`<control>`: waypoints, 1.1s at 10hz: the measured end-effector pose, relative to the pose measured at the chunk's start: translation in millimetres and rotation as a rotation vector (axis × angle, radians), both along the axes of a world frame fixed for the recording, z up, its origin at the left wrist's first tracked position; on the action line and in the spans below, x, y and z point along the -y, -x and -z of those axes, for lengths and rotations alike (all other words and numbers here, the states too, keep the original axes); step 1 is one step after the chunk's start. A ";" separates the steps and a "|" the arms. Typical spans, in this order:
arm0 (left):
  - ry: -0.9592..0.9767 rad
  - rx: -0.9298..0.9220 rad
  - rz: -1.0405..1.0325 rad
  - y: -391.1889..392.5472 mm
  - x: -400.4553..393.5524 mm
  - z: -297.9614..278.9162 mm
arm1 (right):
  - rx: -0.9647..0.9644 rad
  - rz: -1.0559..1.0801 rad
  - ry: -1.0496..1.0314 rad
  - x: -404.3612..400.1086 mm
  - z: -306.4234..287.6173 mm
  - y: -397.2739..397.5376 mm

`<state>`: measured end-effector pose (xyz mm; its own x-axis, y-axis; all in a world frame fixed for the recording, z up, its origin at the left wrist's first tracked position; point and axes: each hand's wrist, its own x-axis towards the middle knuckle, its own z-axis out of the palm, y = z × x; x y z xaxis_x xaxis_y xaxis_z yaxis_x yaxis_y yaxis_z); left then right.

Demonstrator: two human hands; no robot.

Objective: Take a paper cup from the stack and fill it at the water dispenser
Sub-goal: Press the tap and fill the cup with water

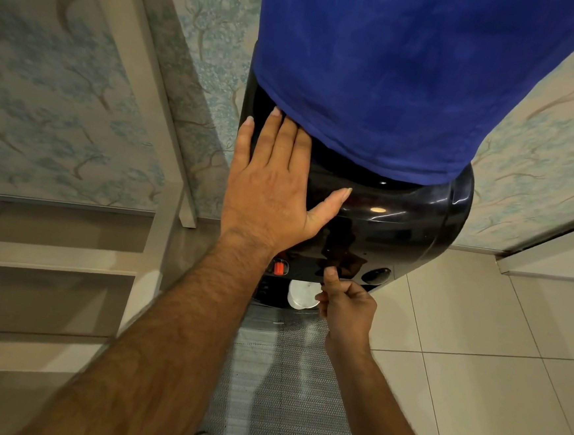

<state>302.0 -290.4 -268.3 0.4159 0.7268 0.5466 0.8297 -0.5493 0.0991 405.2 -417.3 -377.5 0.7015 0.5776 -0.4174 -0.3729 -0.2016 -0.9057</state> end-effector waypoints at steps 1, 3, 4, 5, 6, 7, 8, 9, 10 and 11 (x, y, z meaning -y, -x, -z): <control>-0.005 0.001 -0.001 0.3 0.1 -0.1 | 0.004 0.002 -0.011 -0.3 1.6 -0.6; 0.002 -0.009 -0.002 0.0 0.2 -0.6 | 0.011 0.007 -0.020 -0.9 3.9 -1.0; -0.001 -0.006 -0.001 0.2 0.1 -0.4 | 0.016 0.005 -0.028 -0.1 6.1 -1.8; -0.004 -0.002 0.000 0.4 0.1 -0.9 | 0.026 0.002 -0.029 -0.1 8.3 -2.8; -0.002 -0.002 0.002 0.6 0.0 -1.1 | 0.024 -0.003 -0.043 0.6 9.6 -2.7; -0.007 -0.005 -0.001 0.5 0.1 -0.8 | 0.029 -0.007 -0.048 2.9 12.5 -2.4; -0.008 0.000 0.002 0.5 0.2 -0.4 | 0.050 -0.019 -0.048 10.4 15.6 -1.5; -0.009 0.004 0.003 0.9 -0.1 -0.7 | 0.080 -0.014 -0.069 27.0 27.9 -1.5; -0.011 0.010 0.006 0.8 -0.4 -0.2 | 0.167 0.014 -0.053 43.0 56.3 -2.5; -0.012 0.011 0.004 0.8 -0.7 0.2 | 0.271 -0.059 0.098 48.4 90.3 -5.0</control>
